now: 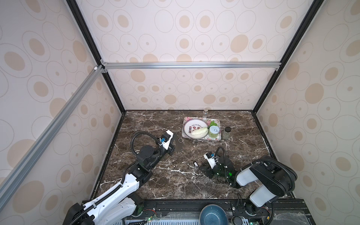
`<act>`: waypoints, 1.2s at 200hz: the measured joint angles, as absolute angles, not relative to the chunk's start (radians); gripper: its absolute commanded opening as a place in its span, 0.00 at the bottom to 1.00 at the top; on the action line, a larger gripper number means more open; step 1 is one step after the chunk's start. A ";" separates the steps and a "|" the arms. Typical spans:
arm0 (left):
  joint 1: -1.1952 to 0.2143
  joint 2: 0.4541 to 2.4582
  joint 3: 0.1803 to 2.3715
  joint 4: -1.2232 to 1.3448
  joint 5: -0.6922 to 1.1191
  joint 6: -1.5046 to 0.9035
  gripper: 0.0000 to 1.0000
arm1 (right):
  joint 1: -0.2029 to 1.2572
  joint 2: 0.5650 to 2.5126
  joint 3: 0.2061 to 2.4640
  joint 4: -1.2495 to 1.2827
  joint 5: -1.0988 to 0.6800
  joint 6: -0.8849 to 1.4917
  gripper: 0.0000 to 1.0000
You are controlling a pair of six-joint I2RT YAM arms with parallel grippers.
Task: Attach keys to a key ring
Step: Pick up the key from the center of the table.
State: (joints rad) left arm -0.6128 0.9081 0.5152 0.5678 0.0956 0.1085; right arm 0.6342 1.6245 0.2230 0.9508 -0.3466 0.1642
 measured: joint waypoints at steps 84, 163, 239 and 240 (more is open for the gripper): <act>-0.613 0.908 0.515 0.568 0.096 0.109 0.00 | 0.635 1.666 0.252 0.959 -0.393 0.131 0.30; -0.613 0.908 0.515 0.568 0.096 0.109 0.00 | 0.635 1.666 0.253 0.943 -0.435 0.113 0.21; -0.613 0.908 0.515 0.568 0.096 0.109 0.00 | 0.635 1.664 0.253 0.931 -0.449 0.106 0.11; -0.613 0.908 0.515 0.568 0.096 0.109 0.00 | 0.635 1.664 0.253 0.931 -0.449 0.106 0.11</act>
